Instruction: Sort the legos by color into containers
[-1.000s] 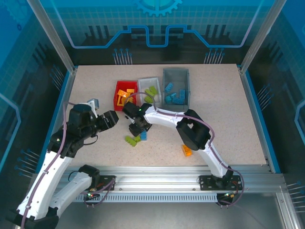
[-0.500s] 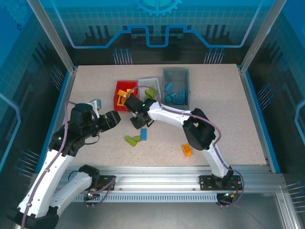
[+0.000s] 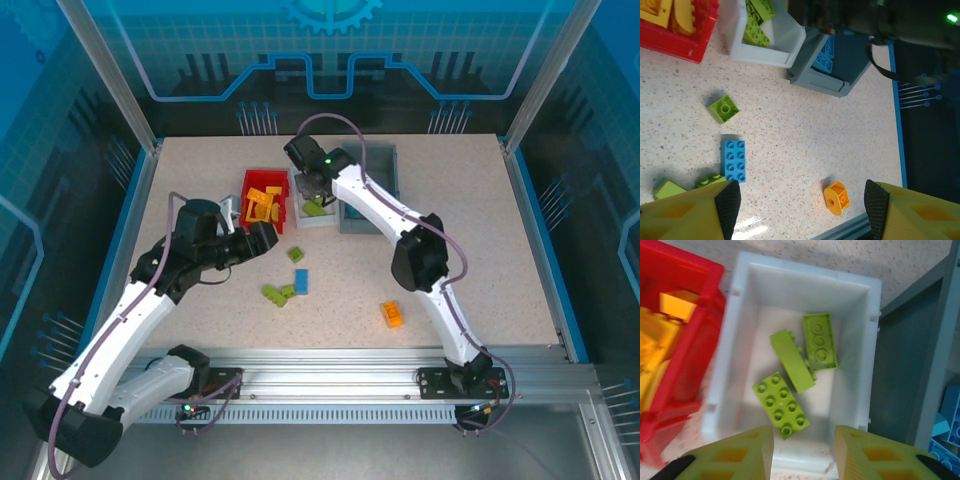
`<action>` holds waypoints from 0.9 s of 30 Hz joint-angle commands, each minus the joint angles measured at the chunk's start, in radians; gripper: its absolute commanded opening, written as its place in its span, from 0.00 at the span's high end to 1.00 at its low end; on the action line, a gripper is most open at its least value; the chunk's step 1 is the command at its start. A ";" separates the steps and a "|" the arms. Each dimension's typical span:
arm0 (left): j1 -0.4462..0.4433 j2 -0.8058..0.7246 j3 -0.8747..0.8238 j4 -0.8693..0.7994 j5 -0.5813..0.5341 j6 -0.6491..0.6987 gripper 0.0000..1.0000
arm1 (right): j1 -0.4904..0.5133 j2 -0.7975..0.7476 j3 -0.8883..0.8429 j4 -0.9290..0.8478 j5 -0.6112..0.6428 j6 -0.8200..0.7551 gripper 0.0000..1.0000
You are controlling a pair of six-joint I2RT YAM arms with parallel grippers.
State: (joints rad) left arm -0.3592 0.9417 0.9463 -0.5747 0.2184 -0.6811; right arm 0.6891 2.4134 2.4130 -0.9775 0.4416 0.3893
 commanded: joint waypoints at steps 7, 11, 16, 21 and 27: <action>-0.030 0.002 0.004 0.052 0.017 -0.021 0.30 | -0.005 0.127 0.140 -0.157 0.051 0.034 0.52; -0.034 -0.003 -0.006 0.045 0.010 -0.023 0.30 | 0.018 0.071 0.104 -0.111 0.049 0.009 0.42; -0.035 -0.015 -0.026 0.042 0.003 -0.027 0.30 | 0.042 -0.006 0.063 -0.066 0.029 -0.005 0.43; -0.037 -0.035 -0.034 0.020 -0.021 -0.033 0.30 | 0.063 -0.054 0.005 -0.060 -0.041 -0.012 0.45; -0.037 -0.086 -0.045 -0.026 -0.062 -0.027 0.30 | 0.189 -0.362 -0.549 0.229 -0.140 -0.035 0.33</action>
State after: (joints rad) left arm -0.3893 0.8890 0.9230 -0.5591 0.1917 -0.7059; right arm 0.8001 2.1590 2.0212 -0.8776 0.3798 0.3706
